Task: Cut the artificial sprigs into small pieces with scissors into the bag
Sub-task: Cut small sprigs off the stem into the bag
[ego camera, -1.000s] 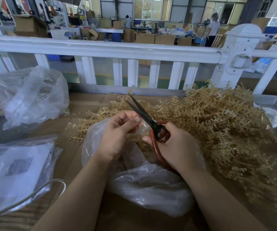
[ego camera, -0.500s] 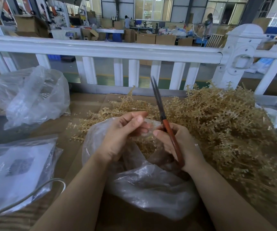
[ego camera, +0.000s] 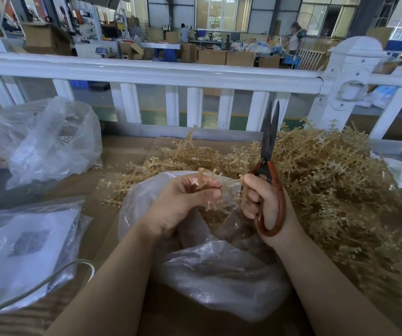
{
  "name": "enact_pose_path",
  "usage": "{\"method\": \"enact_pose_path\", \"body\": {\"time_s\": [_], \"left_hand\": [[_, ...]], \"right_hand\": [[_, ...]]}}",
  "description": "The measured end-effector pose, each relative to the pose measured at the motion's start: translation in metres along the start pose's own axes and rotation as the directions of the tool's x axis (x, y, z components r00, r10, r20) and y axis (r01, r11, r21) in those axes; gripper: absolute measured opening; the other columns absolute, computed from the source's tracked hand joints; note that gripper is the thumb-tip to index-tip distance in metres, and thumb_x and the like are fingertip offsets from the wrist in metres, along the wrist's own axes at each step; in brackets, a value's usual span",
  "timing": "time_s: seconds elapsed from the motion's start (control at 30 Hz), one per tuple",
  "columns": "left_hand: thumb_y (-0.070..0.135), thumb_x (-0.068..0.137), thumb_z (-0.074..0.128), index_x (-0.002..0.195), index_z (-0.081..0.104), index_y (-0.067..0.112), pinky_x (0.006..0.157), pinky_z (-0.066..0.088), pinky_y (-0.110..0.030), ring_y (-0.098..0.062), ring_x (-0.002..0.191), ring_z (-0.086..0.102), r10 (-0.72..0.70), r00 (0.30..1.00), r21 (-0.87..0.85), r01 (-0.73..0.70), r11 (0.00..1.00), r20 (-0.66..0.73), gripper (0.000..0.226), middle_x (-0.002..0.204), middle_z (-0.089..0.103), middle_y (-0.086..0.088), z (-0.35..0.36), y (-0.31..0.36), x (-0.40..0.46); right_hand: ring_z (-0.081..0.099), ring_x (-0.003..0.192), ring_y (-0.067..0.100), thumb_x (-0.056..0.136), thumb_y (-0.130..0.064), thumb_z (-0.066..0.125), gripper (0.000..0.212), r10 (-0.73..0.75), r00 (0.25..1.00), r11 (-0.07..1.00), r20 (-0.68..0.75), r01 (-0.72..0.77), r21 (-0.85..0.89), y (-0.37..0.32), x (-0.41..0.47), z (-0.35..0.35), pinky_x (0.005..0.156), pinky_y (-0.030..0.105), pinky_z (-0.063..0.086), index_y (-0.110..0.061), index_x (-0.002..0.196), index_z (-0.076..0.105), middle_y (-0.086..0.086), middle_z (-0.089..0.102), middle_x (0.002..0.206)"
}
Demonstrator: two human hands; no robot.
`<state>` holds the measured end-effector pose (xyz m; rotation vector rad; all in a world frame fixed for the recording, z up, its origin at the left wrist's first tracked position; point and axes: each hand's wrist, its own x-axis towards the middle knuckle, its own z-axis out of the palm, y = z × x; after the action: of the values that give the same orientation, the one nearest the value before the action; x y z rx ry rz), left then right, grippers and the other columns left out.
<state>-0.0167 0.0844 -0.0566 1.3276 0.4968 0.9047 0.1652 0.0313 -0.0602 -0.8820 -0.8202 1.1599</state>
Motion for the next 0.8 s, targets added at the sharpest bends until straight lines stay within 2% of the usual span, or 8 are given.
{"method": "enact_pose_path", "body": {"time_s": [0.13, 0.27, 0.37, 0.43, 0.5, 0.63, 0.73, 0.8], "left_hand": [[0.024, 0.065, 0.089, 0.084, 0.078, 0.012, 0.092, 0.055, -0.041, -0.025, 0.090, 0.067, -0.029, 1.000, 0.128, 0.028, 0.991, 0.004, 0.025, 0.090, 0.072, -0.016, 0.005, -0.001, -0.001], [0.015, 0.072, 0.080, 0.078, 0.075, 0.016, 0.085, 0.053, -0.036, -0.021, 0.083, 0.068, -0.029, 0.999, 0.002, 0.029, 1.000, -0.037, 0.007, 0.081, 0.072, -0.005, 0.005, -0.003, 0.000], [0.016, 0.074, 0.079, 0.088, 0.068, 0.006, 0.069, 0.058, -0.029, -0.019, 0.073, 0.070, -0.033, 0.996, -0.056, 0.028, 0.998, -0.088, 0.021, 0.077, 0.071, -0.007, 0.005, -0.002, 0.001], [0.021, 0.077, 0.073, 0.083, 0.069, 0.014, 0.055, 0.056, -0.024, -0.019, 0.066, 0.071, -0.063, 0.993, 0.006, 0.064, 0.998, -0.097, 0.010, 0.075, 0.072, -0.007, 0.009, 0.001, 0.000], [0.025, 0.078, 0.070, 0.081, 0.070, 0.017, 0.051, 0.055, -0.023, -0.020, 0.067, 0.073, -0.098, 0.992, 0.027, 0.101, 0.995, -0.079, 0.008, 0.078, 0.074, -0.009, 0.011, 0.001, 0.000], [0.026, 0.074, 0.076, 0.079, 0.075, 0.017, 0.056, 0.056, -0.023, -0.021, 0.068, 0.073, -0.123, 0.991, 0.024, 0.124, 0.992, -0.044, 0.010, 0.081, 0.074, -0.011, 0.010, 0.002, 0.000], [0.020, 0.069, 0.084, 0.079, 0.078, 0.019, 0.061, 0.056, -0.021, -0.017, 0.069, 0.072, -0.126, 0.992, 0.015, 0.126, 0.992, 0.008, 0.011, 0.078, 0.073, -0.009, 0.007, 0.003, -0.001], [0.016, 0.068, 0.083, 0.079, 0.079, 0.018, 0.063, 0.055, -0.020, -0.014, 0.068, 0.069, -0.135, 0.991, 0.022, 0.135, 0.991, 0.021, 0.012, 0.075, 0.072, -0.006, 0.005, 0.003, -0.002]], "right_hand": [[0.038, 0.040, 0.008, 0.080, -0.024, 0.074, 0.023, 0.002, 1.000, 0.999, 0.012, -0.002, -0.047, 0.000, -0.002, 0.002, 0.037, 0.020, 0.032, -0.015, 0.077, 0.052, -0.005, 0.045, 0.055], [0.038, 0.042, 0.011, 0.074, -0.030, 0.081, 0.024, -0.009, 1.000, 0.985, 0.010, 0.011, -0.170, -0.002, -0.004, 0.004, 0.040, 0.021, 0.031, -0.017, 0.070, 0.061, -0.003, 0.047, 0.057], [0.044, 0.043, 0.008, 0.067, -0.031, 0.088, 0.014, -0.006, 0.999, 0.957, 0.047, 0.020, -0.289, -0.004, -0.007, 0.009, 0.041, 0.019, 0.034, -0.028, 0.071, 0.075, -0.005, 0.055, 0.057], [0.052, 0.045, 0.001, 0.077, -0.011, 0.085, 0.018, -0.017, 0.998, 0.953, 0.054, 0.033, -0.302, -0.003, -0.007, 0.011, 0.043, 0.013, 0.041, -0.025, 0.073, 0.075, -0.007, 0.062, 0.060], [0.052, 0.044, 0.001, 0.080, 0.001, 0.079, 0.026, -0.023, 0.999, 0.951, 0.026, 0.030, -0.306, -0.002, -0.006, 0.011, 0.043, 0.013, 0.041, -0.022, 0.073, 0.072, -0.005, 0.062, 0.063], [0.054, 0.049, 0.000, 0.082, 0.005, 0.077, 0.028, -0.078, 0.997, 0.938, 0.015, 0.079, -0.336, 0.000, -0.006, 0.009, 0.047, 0.012, 0.043, -0.021, 0.080, 0.069, -0.010, 0.062, 0.064], [0.056, 0.056, 0.000, 0.080, -0.010, 0.081, 0.023, -0.096, 0.995, 0.914, 0.023, 0.097, -0.395, -0.001, -0.007, 0.010, 0.052, 0.012, 0.045, -0.031, 0.080, 0.072, -0.011, 0.063, 0.069], [0.058, 0.057, -0.001, 0.083, -0.009, 0.080, 0.027, -0.112, 0.993, 0.890, 0.022, 0.110, -0.443, 0.000, -0.007, 0.010, 0.054, 0.011, 0.045, -0.034, 0.079, 0.072, -0.013, 0.064, 0.068]]}}
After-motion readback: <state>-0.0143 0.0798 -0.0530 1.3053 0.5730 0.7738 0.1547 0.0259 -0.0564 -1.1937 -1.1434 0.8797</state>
